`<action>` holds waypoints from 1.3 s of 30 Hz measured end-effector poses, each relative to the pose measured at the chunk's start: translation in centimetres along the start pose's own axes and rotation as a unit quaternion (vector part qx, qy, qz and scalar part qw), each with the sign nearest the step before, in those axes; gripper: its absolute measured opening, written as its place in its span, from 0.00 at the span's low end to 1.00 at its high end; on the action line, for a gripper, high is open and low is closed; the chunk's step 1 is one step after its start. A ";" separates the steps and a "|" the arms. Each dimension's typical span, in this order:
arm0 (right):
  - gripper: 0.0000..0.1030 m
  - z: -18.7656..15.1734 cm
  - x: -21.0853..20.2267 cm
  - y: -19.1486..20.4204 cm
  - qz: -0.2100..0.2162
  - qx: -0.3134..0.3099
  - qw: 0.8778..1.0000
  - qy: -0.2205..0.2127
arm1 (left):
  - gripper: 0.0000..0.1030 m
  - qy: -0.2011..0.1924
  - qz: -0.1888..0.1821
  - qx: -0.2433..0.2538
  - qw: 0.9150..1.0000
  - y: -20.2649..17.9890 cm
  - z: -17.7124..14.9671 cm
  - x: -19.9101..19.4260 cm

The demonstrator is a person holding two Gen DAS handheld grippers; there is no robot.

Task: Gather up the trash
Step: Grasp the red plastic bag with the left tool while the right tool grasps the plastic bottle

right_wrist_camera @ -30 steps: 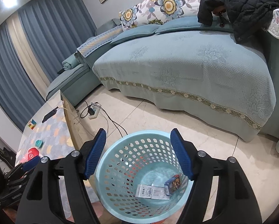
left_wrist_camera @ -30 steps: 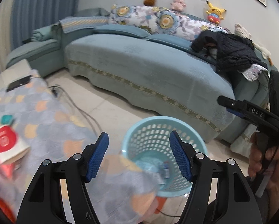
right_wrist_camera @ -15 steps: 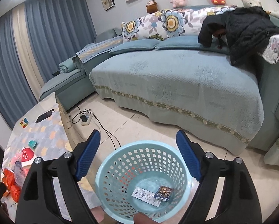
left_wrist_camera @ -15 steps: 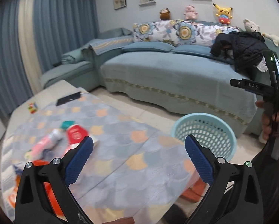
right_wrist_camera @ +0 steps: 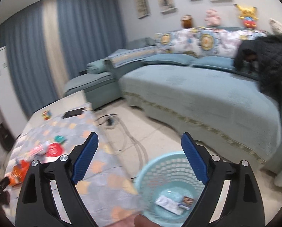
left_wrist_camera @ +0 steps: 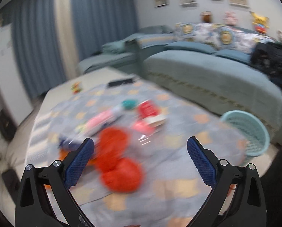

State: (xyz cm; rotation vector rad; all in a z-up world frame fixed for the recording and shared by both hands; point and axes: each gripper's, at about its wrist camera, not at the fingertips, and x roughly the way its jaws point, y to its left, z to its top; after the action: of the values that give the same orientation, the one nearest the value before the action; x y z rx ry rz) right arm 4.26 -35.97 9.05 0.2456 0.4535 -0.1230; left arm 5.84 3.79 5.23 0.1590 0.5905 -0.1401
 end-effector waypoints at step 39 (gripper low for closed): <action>0.73 -9.6 12.9 32.0 0.252 -0.333 0.886 0.201 | 0.37 0.135 0.001 -0.202 0.970 10.9 -5.4 5.2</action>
State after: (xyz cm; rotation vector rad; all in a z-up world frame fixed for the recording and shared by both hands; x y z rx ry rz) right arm 17.24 -3.43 1.62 -0.3030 0.8006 0.6039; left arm 9.08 15.04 -0.92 -0.2216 0.8772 0.0069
